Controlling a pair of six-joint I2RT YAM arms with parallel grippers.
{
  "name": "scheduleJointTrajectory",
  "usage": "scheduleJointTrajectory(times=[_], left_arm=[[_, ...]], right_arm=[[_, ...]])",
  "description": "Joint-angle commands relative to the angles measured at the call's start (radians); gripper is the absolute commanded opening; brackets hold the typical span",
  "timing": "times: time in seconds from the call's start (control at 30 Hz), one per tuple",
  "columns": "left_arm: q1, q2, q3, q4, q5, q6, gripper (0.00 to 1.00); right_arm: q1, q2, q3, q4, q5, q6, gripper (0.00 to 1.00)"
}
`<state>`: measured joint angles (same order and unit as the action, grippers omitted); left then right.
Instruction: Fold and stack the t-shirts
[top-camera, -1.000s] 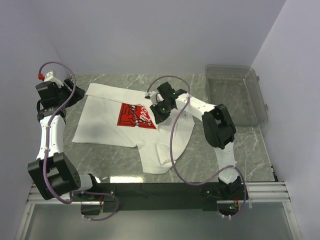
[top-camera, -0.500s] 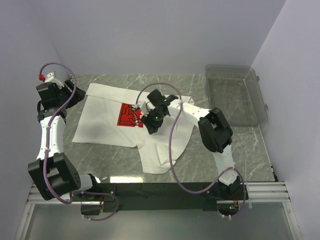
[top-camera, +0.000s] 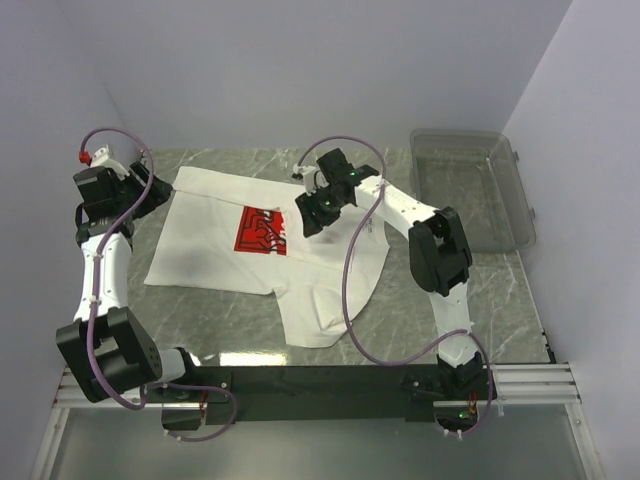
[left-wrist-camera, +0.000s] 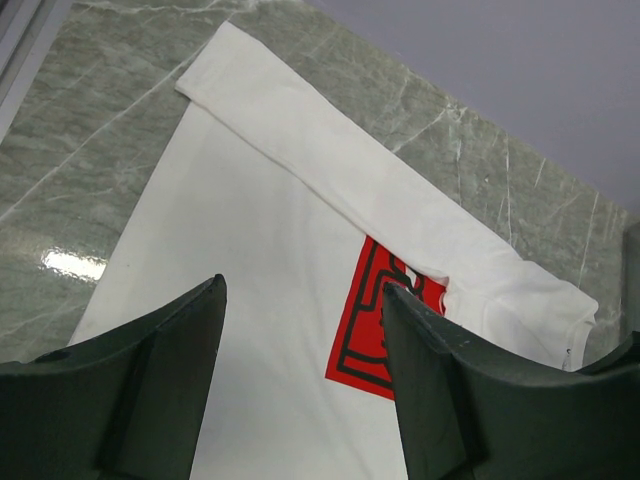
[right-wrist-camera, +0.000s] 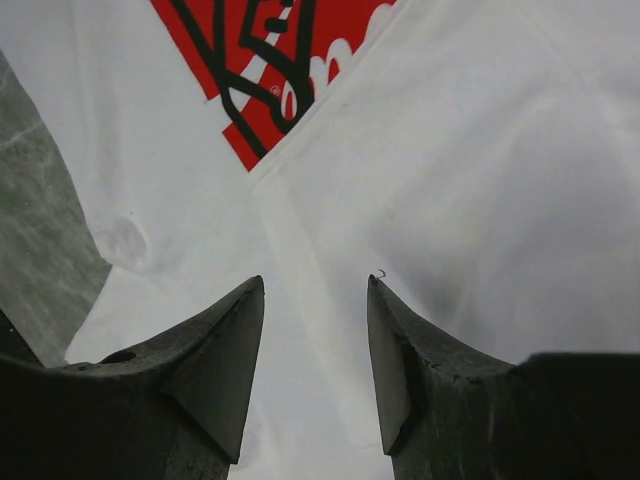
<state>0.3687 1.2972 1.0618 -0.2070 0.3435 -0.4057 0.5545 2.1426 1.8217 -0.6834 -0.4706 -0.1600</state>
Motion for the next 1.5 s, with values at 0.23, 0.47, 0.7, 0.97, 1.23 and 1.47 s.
scheduleJointTrajectory(times=[0.23, 0.47, 0.7, 0.97, 1.23, 1.47], left_arm=[[-0.001, 0.020, -0.056, 0.005, 0.106, -0.044, 0.69], [-0.014, 0.068, -0.071, -0.022, 0.166, -0.081, 0.69], [-0.019, 0.077, -0.091, -0.043, 0.160, -0.082, 0.69], [-0.022, 0.077, -0.086, -0.060, 0.160, -0.074, 0.69], [-0.022, 0.080, -0.082, -0.063, 0.163, -0.071, 0.69], [-0.020, 0.093, -0.079, -0.061, 0.170, -0.070, 0.68]], right_arm=[[0.091, -0.001, -0.022, -0.047, 0.010, -0.052, 0.52], [0.171, 0.068, 0.044, -0.053, 0.190, -0.055, 0.52], [0.217, 0.126, 0.085, -0.042, 0.263, -0.026, 0.51], [0.229, 0.168, 0.128, -0.034, 0.316, -0.001, 0.50], [0.234, 0.180, 0.119, -0.034, 0.331, -0.004, 0.43], [0.234, 0.174, 0.110, -0.039, 0.319, -0.009, 0.30]])
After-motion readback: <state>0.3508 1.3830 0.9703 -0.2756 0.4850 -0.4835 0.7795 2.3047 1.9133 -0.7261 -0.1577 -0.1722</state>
